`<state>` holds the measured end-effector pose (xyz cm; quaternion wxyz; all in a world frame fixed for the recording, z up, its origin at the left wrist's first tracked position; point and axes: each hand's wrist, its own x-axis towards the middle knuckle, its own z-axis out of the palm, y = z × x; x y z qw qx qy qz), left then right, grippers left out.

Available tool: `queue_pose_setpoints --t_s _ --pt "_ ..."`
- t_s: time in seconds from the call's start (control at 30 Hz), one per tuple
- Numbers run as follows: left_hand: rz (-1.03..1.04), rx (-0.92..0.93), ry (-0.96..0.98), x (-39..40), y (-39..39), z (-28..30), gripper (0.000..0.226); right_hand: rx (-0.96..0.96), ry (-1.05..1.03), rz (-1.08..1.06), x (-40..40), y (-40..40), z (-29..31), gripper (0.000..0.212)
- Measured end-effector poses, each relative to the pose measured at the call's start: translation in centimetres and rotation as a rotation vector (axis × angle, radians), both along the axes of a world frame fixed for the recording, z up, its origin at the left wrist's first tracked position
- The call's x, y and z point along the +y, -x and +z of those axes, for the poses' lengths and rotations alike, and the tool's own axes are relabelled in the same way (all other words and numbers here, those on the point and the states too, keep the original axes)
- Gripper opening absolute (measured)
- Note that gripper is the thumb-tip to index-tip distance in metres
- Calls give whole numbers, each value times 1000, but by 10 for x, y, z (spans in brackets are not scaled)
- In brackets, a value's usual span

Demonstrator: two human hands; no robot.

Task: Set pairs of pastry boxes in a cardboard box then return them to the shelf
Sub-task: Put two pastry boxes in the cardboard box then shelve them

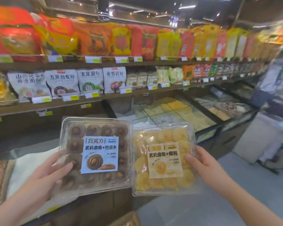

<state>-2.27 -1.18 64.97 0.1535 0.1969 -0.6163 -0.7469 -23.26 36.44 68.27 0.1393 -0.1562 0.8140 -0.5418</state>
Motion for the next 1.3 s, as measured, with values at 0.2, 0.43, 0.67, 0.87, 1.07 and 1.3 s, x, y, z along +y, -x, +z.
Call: queue_pose_setpoints --t_s 0.2,0.43,0.67,0.87,1.07,1.3 --pt "-84 5 -28 14 11 20 43 46 -2 -207 44 -45 23 26" --pt "-325 -31 20 71 39 42 80 65 25 -465 121 -97 31 21" --pt "-590 27 -74 198 78 46 95 54 125 -714 258 -166 35 25" --pt "-780 73 -116 368 92 41 52 94 124 -953 399 -250 38 26" --pt "-1048 123 -111 537 80 31 47 155 0 -1152 518 -352 42 26" --pt "-1222 60 -91 721 54 26 44 160 75 -1480 607 -469 37 25"
